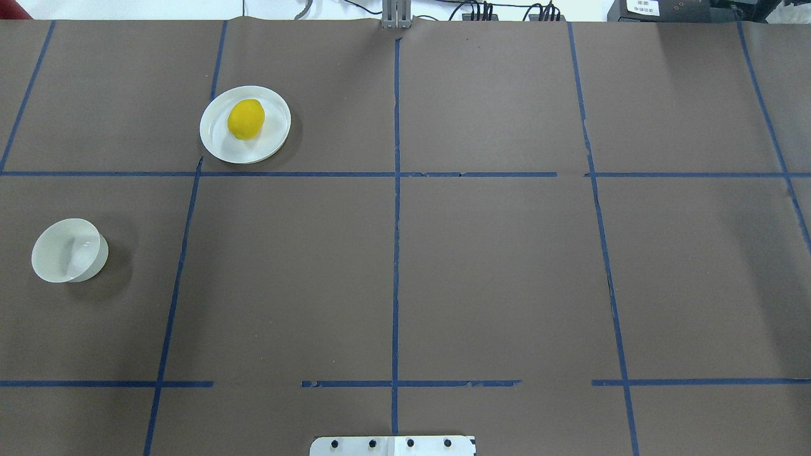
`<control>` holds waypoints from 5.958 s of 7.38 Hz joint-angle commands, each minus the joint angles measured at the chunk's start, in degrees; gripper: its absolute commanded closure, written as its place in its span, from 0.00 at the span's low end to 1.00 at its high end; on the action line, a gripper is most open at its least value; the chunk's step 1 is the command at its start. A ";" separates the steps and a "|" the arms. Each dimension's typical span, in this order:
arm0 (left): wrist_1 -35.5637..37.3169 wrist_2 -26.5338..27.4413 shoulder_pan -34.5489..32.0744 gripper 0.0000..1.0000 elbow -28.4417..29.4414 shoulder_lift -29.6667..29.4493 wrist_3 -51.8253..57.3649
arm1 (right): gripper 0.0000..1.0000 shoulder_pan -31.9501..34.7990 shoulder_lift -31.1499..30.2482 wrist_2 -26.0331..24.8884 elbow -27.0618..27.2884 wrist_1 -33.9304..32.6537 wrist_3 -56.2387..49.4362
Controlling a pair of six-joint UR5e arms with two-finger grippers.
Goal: Move lemon from plate to bowl
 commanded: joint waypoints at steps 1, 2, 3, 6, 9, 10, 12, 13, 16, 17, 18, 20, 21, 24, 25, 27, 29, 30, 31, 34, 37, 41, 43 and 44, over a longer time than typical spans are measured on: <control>0.32 1.00 0.10 0.00 -2.14 0.54 -0.45 | 0.00 0.00 0.00 0.00 0.00 0.00 0.00; 1.01 1.00 0.27 0.00 -2.86 0.20 -0.54 | 0.00 0.00 0.00 0.00 0.00 0.00 0.00; 0.50 0.74 0.10 0.00 -4.69 0.98 -0.19 | 0.00 0.00 0.00 0.00 0.00 0.00 0.00; -8.50 -2.69 7.93 0.00 -5.24 2.13 -1.41 | 0.00 0.00 0.00 0.00 0.00 0.00 0.00; -12.69 -2.61 22.92 0.00 2.80 -18.17 -14.13 | 0.00 0.00 0.00 0.00 0.00 0.00 0.00; -13.39 -2.35 29.73 0.00 8.68 -25.92 -20.25 | 0.00 0.00 0.00 0.00 0.00 0.00 0.00; -17.15 4.99 33.40 0.00 19.94 -38.78 -21.11 | 0.00 0.00 0.00 0.00 0.00 0.00 0.00; -19.17 8.00 35.15 0.01 23.12 -40.22 -21.02 | 0.00 0.00 0.00 0.00 0.00 0.00 0.00; -27.85 10.58 36.74 0.01 37.18 -47.25 -27.22 | 0.00 0.00 0.00 0.00 0.00 0.00 0.00; -28.76 10.75 36.92 0.01 38.95 -48.05 -27.78 | 0.00 0.00 0.00 0.00 0.00 0.00 0.00; -28.77 14.67 37.79 0.01 41.06 -49.53 -27.79 | 0.00 0.00 0.00 0.00 0.00 0.00 0.00; -28.95 18.57 39.03 0.01 44.93 -52.00 -27.96 | 0.00 0.00 0.00 0.00 0.00 0.00 0.00; -28.95 18.57 39.73 0.01 45.38 -51.92 -27.96 | 0.00 0.00 0.00 0.00 0.00 0.00 0.00; -29.30 18.57 40.70 0.14 46.27 -51.75 -27.96 | 0.00 0.00 0.00 0.00 0.00 0.00 0.00; -29.30 18.57 40.70 0.39 46.09 -51.75 -27.88 | 0.00 0.00 0.00 0.00 0.00 0.00 0.00; -28.25 18.05 38.35 0.89 41.04 -50.88 -27.96 | 0.00 0.00 0.00 0.00 0.00 0.00 0.00; -26.05 16.82 36.75 0.91 19.49 -35.84 -28.05 | 0.00 0.00 0.00 0.00 0.00 0.00 0.00; -26.14 16.82 36.66 0.91 9.28 -25.57 -28.05 | 0.00 0.00 0.00 0.00 0.00 0.00 0.00; -26.66 16.82 36.49 0.91 3.26 -18.16 -27.96 | 0.00 0.00 0.00 0.00 0.00 0.00 0.00; -27.10 11.47 36.57 0.86 -2.34 -2.11 -28.05 | 0.00 0.00 0.00 0.00 0.00 0.00 0.00; -27.45 11.11 37.10 0.86 2.14 -2.26 -30.77 | 0.00 0.00 0.00 0.00 0.00 0.00 0.00; -27.45 6.45 37.36 0.86 4.60 -2.26 -30.60 | 0.00 0.00 0.00 0.00 0.00 0.00 0.00; -27.63 6.45 37.45 0.78 4.52 -2.79 -30.51 | 0.00 0.00 0.00 0.00 0.00 0.00 0.00; -27.63 6.45 37.45 0.75 4.52 -3.23 -30.34 | 0.00 0.00 0.00 0.00 0.00 0.00 0.00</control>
